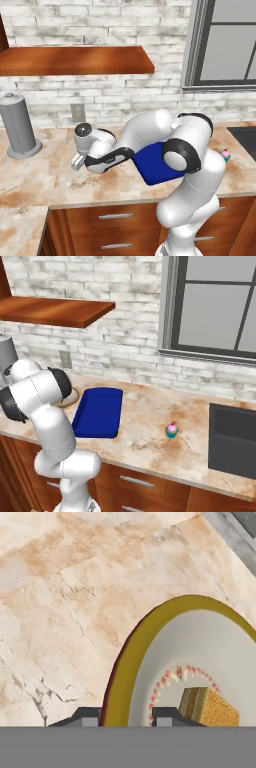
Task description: Place the bowl with cake and the cupcake onto the tray.
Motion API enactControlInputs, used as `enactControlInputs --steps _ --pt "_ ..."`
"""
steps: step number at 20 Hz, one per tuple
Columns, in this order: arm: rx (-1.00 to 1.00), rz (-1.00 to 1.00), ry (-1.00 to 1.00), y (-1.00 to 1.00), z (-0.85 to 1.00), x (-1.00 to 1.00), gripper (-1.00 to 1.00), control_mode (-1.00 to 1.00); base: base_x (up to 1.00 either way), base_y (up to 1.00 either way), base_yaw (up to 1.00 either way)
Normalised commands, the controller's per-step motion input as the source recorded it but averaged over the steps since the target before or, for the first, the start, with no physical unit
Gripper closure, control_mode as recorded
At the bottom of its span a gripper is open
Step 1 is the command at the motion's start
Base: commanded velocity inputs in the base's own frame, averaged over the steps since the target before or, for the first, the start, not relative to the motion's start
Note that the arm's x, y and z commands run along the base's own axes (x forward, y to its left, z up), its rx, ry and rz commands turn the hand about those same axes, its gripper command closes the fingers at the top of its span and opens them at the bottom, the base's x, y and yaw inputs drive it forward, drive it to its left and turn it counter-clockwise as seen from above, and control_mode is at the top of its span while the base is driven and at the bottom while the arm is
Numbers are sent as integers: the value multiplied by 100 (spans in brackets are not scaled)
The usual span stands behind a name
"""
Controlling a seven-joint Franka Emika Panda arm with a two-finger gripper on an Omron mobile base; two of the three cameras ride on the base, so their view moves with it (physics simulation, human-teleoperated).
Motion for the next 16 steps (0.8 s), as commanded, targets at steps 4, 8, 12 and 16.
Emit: enactControlInputs --steps 4,8,12,16 --pt "-7 0 -6 -17 6 0 100 -100 0 0 0" --pt "-1 0 0 -45 52 0 100 -100 0 0 0" --pt "0 0 0 -54 64 0 100 -100 0 0 0" --pt "0 0 0 -45 26 0 100 -100 0 0 0"
